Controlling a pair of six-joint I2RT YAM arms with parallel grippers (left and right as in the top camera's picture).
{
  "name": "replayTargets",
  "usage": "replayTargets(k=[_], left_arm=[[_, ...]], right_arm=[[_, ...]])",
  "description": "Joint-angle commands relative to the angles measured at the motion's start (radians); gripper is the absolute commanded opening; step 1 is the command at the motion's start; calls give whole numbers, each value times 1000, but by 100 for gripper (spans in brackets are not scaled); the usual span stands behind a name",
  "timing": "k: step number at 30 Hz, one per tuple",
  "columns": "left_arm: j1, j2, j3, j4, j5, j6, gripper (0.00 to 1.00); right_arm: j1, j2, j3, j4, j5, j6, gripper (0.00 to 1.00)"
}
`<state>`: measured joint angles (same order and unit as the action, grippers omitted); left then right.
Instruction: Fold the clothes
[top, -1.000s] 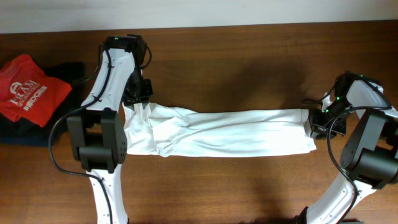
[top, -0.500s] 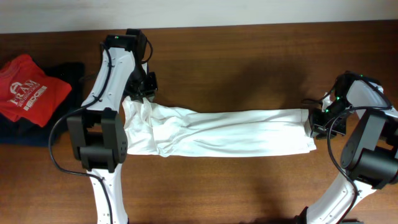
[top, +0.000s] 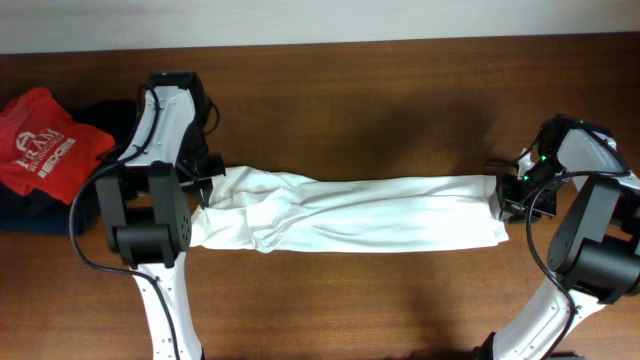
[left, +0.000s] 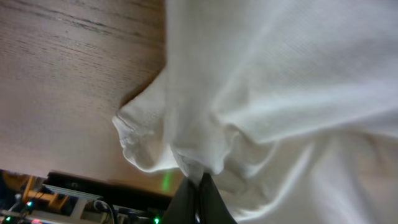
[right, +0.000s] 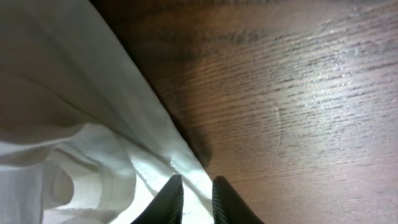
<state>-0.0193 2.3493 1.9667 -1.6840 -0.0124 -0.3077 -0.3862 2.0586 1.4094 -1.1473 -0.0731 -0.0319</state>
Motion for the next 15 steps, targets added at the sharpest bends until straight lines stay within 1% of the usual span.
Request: replayTargets(k=[1, 2, 3, 4, 5, 8, 11, 13, 15], left_arm=[[-4, 5, -133, 48, -185, -97, 1], [-4, 5, -139, 50, -222, -130, 1], [-4, 5, -139, 60, -216, -129, 2], [-4, 5, -139, 62, -216, -129, 27], [-4, 5, -139, 64, -213, -129, 58], [-4, 5, -124, 53, -212, -126, 58], [-4, -18, 29, -3, -199, -125, 57], [-8, -41, 129, -1, -132, -99, 53], [-39, -50, 158, 14, -80, -94, 41]], right_arm=[[0, 3, -4, -3, -5, -6, 21], [0, 3, -4, -5, -5, -6, 21], [0, 3, -4, -5, -5, -6, 21], [0, 3, -4, -5, -5, -6, 21], [0, 3, -4, -4, -5, -6, 21], [0, 3, -4, -3, -6, -6, 21], [0, 3, -4, -1, -6, -5, 21], [0, 3, -4, -1, -6, -5, 21], [0, 3, -4, -1, -6, -5, 21]])
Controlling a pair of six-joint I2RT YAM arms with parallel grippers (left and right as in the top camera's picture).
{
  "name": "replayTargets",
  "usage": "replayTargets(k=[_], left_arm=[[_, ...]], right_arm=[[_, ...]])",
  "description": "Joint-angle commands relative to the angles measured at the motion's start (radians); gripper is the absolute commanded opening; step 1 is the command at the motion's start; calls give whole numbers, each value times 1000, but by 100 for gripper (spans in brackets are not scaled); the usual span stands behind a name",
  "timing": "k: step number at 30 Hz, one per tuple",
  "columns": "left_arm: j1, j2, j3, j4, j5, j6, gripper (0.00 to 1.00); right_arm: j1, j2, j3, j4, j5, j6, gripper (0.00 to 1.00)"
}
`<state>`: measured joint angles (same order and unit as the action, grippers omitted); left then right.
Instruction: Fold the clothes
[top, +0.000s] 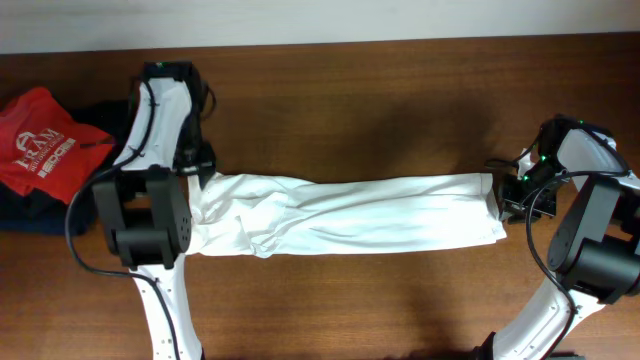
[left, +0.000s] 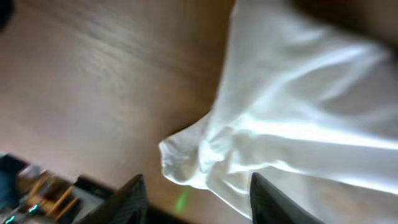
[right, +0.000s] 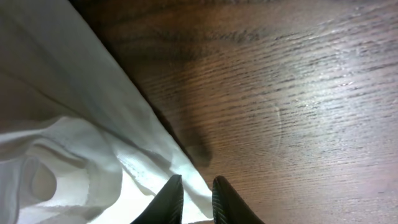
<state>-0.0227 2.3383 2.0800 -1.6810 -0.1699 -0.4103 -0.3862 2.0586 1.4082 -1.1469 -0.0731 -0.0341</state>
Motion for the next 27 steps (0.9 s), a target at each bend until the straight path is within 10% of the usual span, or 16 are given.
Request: replayTargets(k=[1, 10, 15, 27], left_arm=[[-60, -39, 36, 16, 99, 18, 35], [-238, -39, -291, 179, 106, 22, 5], [-236, -39, -330, 344, 101, 23, 7], [-304, -161, -241, 11, 193, 62, 18]], right_arm=[[0, 3, -3, -1, -6, -3, 21], [0, 3, -3, -4, -6, -3, 21], [0, 3, -3, -5, -6, -3, 21], [0, 3, -3, -2, -6, -3, 32]])
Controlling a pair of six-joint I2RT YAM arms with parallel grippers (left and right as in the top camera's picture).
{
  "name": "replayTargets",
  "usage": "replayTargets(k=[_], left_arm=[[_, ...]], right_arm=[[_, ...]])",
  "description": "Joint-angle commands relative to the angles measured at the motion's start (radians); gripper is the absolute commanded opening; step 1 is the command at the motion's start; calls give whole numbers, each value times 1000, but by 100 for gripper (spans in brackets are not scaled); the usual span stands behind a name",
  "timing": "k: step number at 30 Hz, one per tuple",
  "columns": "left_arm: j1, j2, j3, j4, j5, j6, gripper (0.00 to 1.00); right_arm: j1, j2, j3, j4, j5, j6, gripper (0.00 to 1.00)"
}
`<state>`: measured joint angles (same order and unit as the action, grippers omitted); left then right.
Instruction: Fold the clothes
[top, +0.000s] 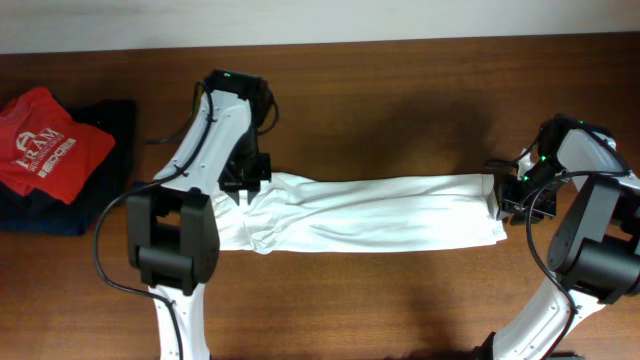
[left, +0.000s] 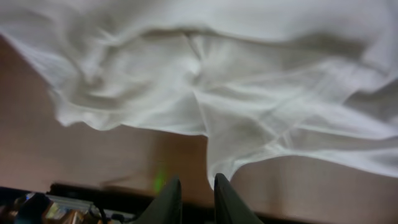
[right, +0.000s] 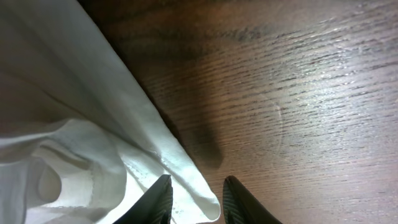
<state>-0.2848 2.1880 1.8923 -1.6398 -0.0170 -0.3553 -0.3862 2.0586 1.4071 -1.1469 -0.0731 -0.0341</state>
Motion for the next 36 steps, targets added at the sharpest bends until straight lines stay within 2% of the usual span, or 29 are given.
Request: replayTargets(k=[1, 3, 5, 9, 13, 16, 17, 18, 23, 29, 31, 33, 36], left_arm=[[-53, -11, -68, -38, 40, 5, 18], [-79, -11, -98, -41, 35, -6, 19], [-84, -11, -139, -49, -50, -51, 21], [-84, -11, -251, -2, -49, -79, 24], [-87, -11, -285, 107, 71, -48, 24], [-87, -11, -285, 127, 73, -48, 24], [-87, -11, -285, 133, 73, -48, 20], [-87, -11, -285, 140, 74, -48, 0], [-78, -12, -214, 235, 187, 35, 0], [-80, -11, -182, 472, 182, -19, 0], [-94, -10, -191, 481, 159, -19, 9], [-94, -9, -191, 475, 151, -18, 39], [-74, -14, -177, 436, 147, -17, 41]], right_arm=[[0, 3, -2, -2, -6, -3, 31], [0, 3, -2, -1, -6, -3, 32], [0, 3, -2, -1, -5, -3, 32], [0, 3, -2, -1, -5, -3, 32], [0, 3, -2, -5, -5, -3, 33], [0, 3, -2, -5, -5, -3, 33], [0, 3, -2, -5, -5, -3, 33], [0, 3, -2, -5, -5, -3, 33], [0, 3, -2, -5, -5, -3, 33], [0, 3, -2, -4, -6, -3, 33], [0, 3, -2, -4, -6, -3, 33], [0, 3, -2, -4, -5, -3, 33], [0, 3, -2, -4, -5, -3, 33]])
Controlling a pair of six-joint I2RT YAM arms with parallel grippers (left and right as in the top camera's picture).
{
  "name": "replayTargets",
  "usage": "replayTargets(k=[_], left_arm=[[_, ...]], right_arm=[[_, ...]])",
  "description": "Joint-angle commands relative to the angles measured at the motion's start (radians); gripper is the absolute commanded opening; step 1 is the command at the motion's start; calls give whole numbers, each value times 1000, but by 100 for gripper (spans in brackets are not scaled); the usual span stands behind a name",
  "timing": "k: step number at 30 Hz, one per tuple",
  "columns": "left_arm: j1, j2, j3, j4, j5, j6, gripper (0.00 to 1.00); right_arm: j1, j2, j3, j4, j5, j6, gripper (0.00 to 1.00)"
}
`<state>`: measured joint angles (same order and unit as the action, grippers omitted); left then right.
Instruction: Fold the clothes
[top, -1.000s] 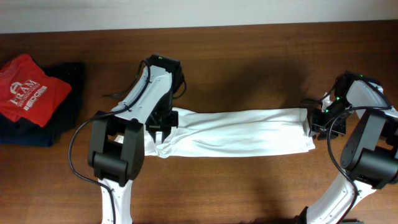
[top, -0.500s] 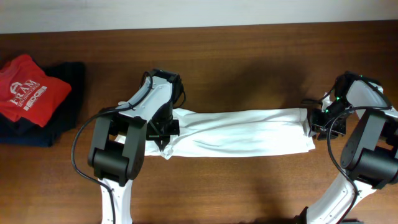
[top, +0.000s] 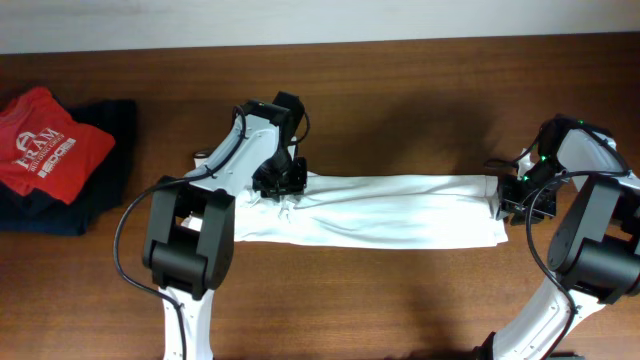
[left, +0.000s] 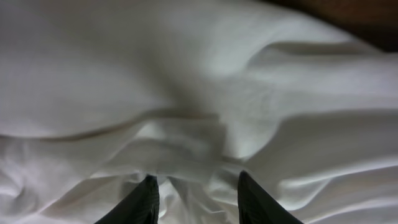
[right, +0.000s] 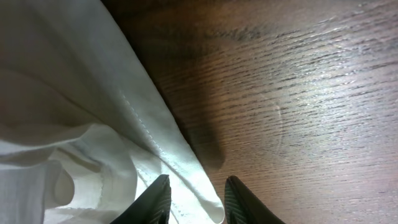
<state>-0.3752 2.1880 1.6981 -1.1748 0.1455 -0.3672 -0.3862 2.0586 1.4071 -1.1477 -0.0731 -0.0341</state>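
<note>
A white garment (top: 400, 212) lies stretched in a long band across the wooden table (top: 400, 100). My left gripper (top: 285, 180) is low over its rumpled left part. In the left wrist view the left gripper (left: 199, 199) is open, with folds of white cloth (left: 186, 93) between and beyond the fingers. My right gripper (top: 505, 200) is at the band's right end. Seen from the right wrist, the right gripper (right: 198, 202) is open, and the hemmed corner of the cloth (right: 143, 137) lies between the fingers.
A red shirt with white print (top: 45, 145) lies on dark clothes (top: 100, 190) at the far left of the table. Bare wood (right: 298, 93) shows to the right of the garment's end.
My left gripper has moved right along the garment, from near its left end to farther in, and its jaws now stand wide apart. The garment's left end has drawn in. The right gripper has not moved.
At first both grippers were shut on the garment's two ends. Then the left one stood open at the far left end. Later it was narrow over the cloth farther right and the right gripper had opened. Now both are open, and the left end is drawn in.
</note>
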Motion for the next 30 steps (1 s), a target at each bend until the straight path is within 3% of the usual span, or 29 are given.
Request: replayTargets(k=[1, 3, 4, 6, 8, 14, 20, 24, 30], left_arm=[[38, -23, 51, -55, -20, -5, 41], [76, -49, 145, -97, -51, 2, 41], [86, -66, 177, -107, -72, 3, 43], [117, -118, 242, -127, -126, 6, 55], [161, -150, 251, -128, -144, 6, 63], [280, -152, 246, -171, -146, 6, 70], [280, -152, 246, -169, -146, 6, 72], [280, -152, 245, -170, -145, 5, 72], [278, -152, 245, -179, -142, 5, 73]], right_arm=[[0, 3, -2, -3, -5, -3, 33], [0, 3, -2, -3, -5, -3, 34], [0, 3, -2, -3, -5, -3, 39], [0, 3, -2, -3, -5, -3, 55], [0, 3, -2, -3, -6, -4, 58], [-3, 3, 6, 2, -99, -135, 59], [-30, -47, 185, -124, -172, -184, 64], [5, -53, 179, -124, -270, -197, 62], [104, -53, 97, -14, -223, -178, 57]])
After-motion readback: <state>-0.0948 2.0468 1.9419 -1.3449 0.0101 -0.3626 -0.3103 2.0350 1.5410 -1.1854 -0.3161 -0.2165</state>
